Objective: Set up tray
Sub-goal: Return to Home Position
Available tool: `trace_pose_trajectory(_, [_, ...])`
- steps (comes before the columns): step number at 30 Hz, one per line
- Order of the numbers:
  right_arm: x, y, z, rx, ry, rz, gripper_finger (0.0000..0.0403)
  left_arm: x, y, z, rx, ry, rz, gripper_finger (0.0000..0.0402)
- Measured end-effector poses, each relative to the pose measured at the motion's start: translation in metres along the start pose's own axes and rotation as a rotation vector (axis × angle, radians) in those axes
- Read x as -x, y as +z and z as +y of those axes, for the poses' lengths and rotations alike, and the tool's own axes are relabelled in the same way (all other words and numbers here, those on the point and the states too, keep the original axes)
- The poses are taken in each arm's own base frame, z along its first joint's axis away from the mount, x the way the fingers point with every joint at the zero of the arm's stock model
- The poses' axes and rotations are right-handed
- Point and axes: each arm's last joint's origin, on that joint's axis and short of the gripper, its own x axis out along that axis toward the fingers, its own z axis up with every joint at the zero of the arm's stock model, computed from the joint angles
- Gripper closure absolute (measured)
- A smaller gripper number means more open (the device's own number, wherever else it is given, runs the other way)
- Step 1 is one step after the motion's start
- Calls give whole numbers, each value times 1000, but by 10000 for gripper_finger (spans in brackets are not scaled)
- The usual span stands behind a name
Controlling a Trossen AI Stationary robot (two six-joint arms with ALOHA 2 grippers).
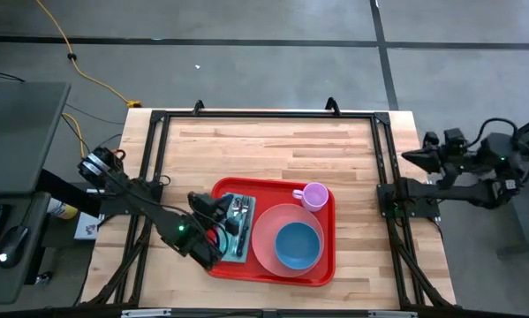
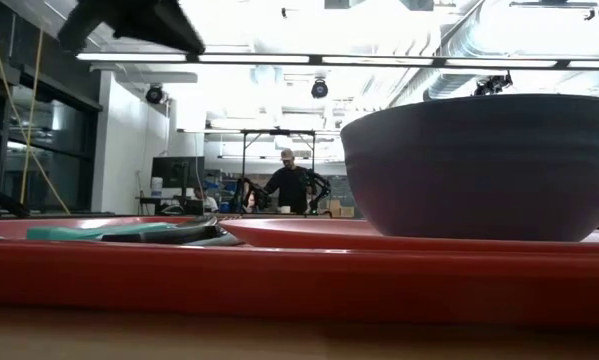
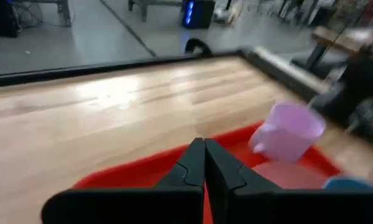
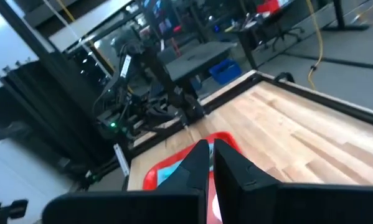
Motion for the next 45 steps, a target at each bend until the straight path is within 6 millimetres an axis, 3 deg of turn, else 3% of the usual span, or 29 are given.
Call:
trace_pose_trajectory(8, [3, 4, 0, 38, -33, -89, 403, -18, 3, 1, 47, 1, -57, 392])
trace_pose_trajectory(13, [4, 11, 2, 38, -44, -175, 403, -40, 4, -11, 28, -63, 18, 372])
trace_pose_trajectory(16, [4, 11, 2, 31, -62, -187, 403, -65, 24, -28, -131, -296, 92, 363])
trace_pose_trajectory(20, [1, 13, 2, 33, -79, -190, 403, -103, 66, -36, -316, -708, -74, 365])
trace_pose_trajectory(24, [-6, 18, 6, 61, -46, -186, 403, -133, 79, -16, -417, -721, -41, 375])
trace_pose_trajectory(30, [-24, 27, 14, 117, -9, -175, 403, -148, 87, 24, -430, -682, -71, 375])
trace_pose_trajectory(35, [-44, 32, 18, 174, -32, -148, 403, -138, 96, 76, -341, -685, -269, 371])
trace_pose_trajectory(39, [-53, 38, 24, 217, 25, -159, 403, -122, 89, 116, -308, -662, -337, 370])
trace_pose_trajectory(45, [-46, 42, 26, 266, 60, -229, 403, -95, 81, 149, -327, -654, -400, 370])
